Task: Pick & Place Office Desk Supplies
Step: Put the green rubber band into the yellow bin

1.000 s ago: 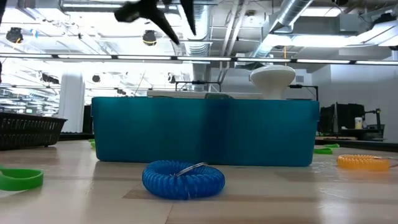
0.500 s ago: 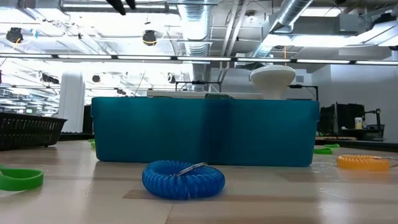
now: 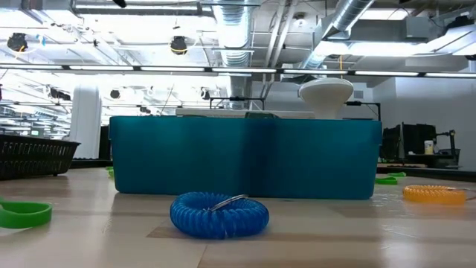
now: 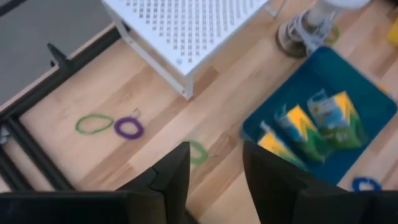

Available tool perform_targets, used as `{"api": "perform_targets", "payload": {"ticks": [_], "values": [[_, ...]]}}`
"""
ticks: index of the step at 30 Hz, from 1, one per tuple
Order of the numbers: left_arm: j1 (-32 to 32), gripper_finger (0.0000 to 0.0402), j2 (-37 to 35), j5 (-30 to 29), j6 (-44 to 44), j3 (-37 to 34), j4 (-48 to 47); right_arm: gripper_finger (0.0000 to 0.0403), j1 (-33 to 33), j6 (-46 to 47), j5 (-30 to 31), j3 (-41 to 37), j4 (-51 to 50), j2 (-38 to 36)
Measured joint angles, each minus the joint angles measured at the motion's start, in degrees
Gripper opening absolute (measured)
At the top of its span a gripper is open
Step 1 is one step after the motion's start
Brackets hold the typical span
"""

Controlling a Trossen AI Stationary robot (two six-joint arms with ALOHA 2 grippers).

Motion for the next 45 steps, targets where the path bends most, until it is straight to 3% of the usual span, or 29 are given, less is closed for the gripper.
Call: {"api": "perform_targets", "payload": {"ticks": [14, 20, 24, 28, 38, 45], "values": [[-0.04, 0.0143, -0.20, 11.90, 21.92, 0.00, 0.68, 0.0123, 0.00, 0.48, 1.35, -0.02, 2.19, 0.57], [-0.05, 0.0143, 0.07, 16.60, 25.91, 0.00, 0.99, 0.0123, 0.00, 1.13, 1.31, -0.02, 2.28, 0.57], [-0.04, 0.0143, -0.28, 17.51, 20.81, -0.43, -2.23, 0.0123, 0.00, 1.11, 1.31, -0.02, 2.26, 0.57], [-0.04, 0.0143, -2.93, 18.57, 10.23, -4.00, -2.48, 0.0123, 0.00, 1.09, 1.29, -0.02, 2.14, 0.59], [-2.82, 0.0143, -11.59, 25.10, -16.19, -22.92, -0.21, 0.0123, 0.07, 1.39, 0.84, -0.02, 1.78, 0.59], [-5.13, 0.0143, -15.76, 27.29, -30.67, -34.45, 9.44, 0.0123, 0.07, 1.97, -0.44, -0.02, 1.63, 0.59]]}}
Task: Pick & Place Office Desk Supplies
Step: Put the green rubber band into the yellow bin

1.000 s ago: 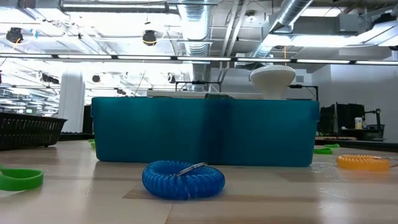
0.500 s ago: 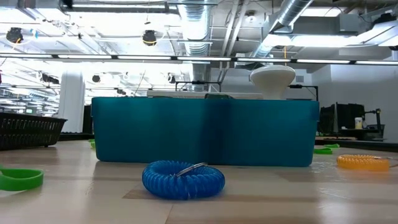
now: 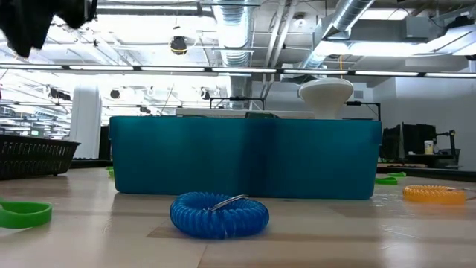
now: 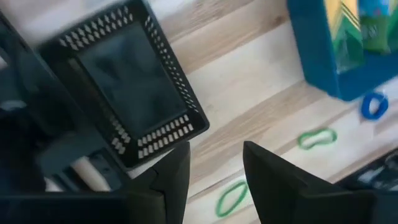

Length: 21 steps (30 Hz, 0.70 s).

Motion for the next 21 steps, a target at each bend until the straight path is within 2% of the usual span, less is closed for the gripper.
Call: {"api": "perform_targets", "payload": {"ticks": [5, 10, 14, 21], "values": [[-0.17, 0.0143, -0.96, 1.68, -5.07, -5.58, 3.56, 0.0123, 0.00, 0.00, -0.02, 0.00, 0.02, 0.00], [-0.27, 0.0143, -0.76, -1.94, -11.04, -9.38, 4.36, 0.0123, 0.00, 0.02, -0.02, 0.00, 0.02, 0.00], [-0.27, 0.0143, -0.75, -2.54, -16.14, -12.40, 7.64, 0.0123, 0.00, 0.66, -0.04, 0.00, -0.04, 0.00], [-0.27, 0.0143, -0.75, -4.03, -14.04, -14.66, 16.22, 0.0123, 0.00, 0.66, -0.06, 0.00, -0.09, 0.00]]}}
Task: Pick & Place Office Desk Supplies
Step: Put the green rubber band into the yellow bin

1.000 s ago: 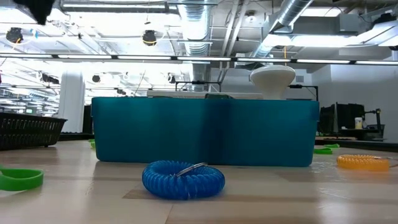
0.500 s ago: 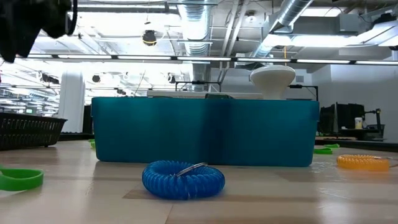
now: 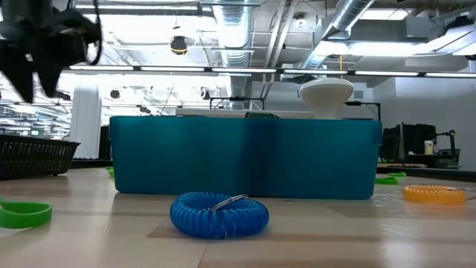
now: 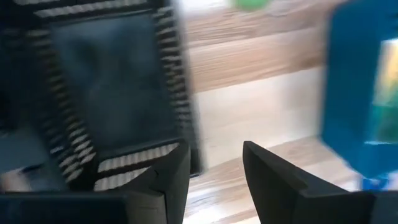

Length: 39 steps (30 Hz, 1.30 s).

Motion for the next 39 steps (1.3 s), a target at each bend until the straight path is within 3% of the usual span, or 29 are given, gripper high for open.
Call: {"api": "perform_targets", "payload": {"ticks": [9, 16, 19, 25, 31, 39], "values": [[-0.79, 0.0143, 1.01, -1.06, 24.38, 0.05, 23.76, 0.0123, -0.17, -0.07, 0.11, 0.00, -0.18, 0.00], [7.15, 0.0143, -0.80, -11.13, 14.26, 0.04, 23.55, 0.0123, -0.17, -0.14, 0.16, 0.00, -0.36, 0.00], [12.08, 0.0143, -3.08, -12.32, 19.10, 0.04, 28.35, 0.0123, -0.22, -0.20, 0.24, 0.00, -0.31, 0.00], [19.43, 0.0143, -7.27, -6.00, 36.55, 0.07, 41.28, 0.0123, -0.20, -0.20, 0.26, 0.00, -0.22, 0.00], [23.74, 0.0143, -7.96, -1.58, 40.34, 0.07, 40.89, 0.0123, -0.17, -0.09, 0.28, -0.02, -0.53, 0.27], [24.15, 0.0143, -6.56, 3.82, 43.12, 0.07, 43.49, 0.0123, -0.15, 0.85, 0.30, -0.04, -1.27, 1.09]]}}
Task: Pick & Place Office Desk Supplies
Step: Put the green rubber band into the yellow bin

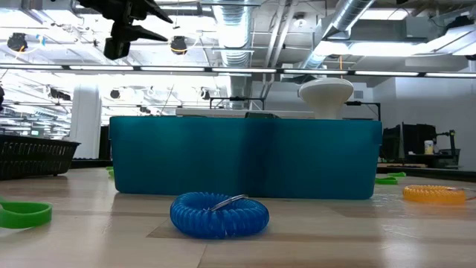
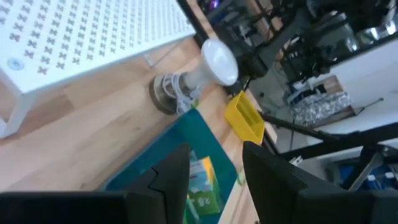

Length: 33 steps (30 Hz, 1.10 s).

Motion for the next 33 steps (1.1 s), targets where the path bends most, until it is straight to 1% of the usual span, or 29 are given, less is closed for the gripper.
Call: {"api": "perform_targets", "payload": {"ticks": [2, 4, 6, 8, 10, 13, 22, 27, 33], "values": [[0.00, 0.0143, 0.00, 1.01, 0.11, 0.00, 0.15, 0.0123, 0.00, 0.00, -0.04, -0.03, -0.09, 0.08], [-0.25, 0.0143, 0.00, 3.67, 2.31, 0.00, 1.29, 0.0123, 0.00, 0.01, -0.02, -0.04, 0.06, 0.03], [-1.03, 0.0143, 0.00, 7.01, 4.16, -0.02, 5.11, 0.0123, 0.00, 0.02, -0.02, -0.04, 0.07, 0.03], [-2.17, 0.0143, 0.18, 8.93, 5.18, -0.02, 10.43, 0.0123, 0.00, 0.02, -0.04, -0.03, 0.06, 0.03], [-3.44, 0.0143, 1.07, 9.01, 6.56, 0.02, 15.41, 0.0123, 0.00, 0.02, -0.11, -0.04, 0.04, 0.06], [-5.00, 0.0145, 2.28, 8.97, 8.95, 0.07, 20.12, 0.0123, 0.03, 0.02, -0.19, -0.02, 0.04, 0.04], [-10.06, 0.0148, 7.84, 8.88, 8.54, 0.02, 19.98, 0.0123, 1.55, 0.07, -0.24, -0.02, 0.04, 0.05], [-13.12, 0.0151, 9.27, 8.86, 8.71, -0.02, 20.70, 0.0123, 2.78, 0.66, -0.21, 0.02, 0.00, 0.05], [-14.99, 0.0155, 9.55, 5.78, 8.82, 0.00, 24.05, 0.0123, 3.15, 1.51, -0.24, 0.04, -0.42, 0.45]]}}
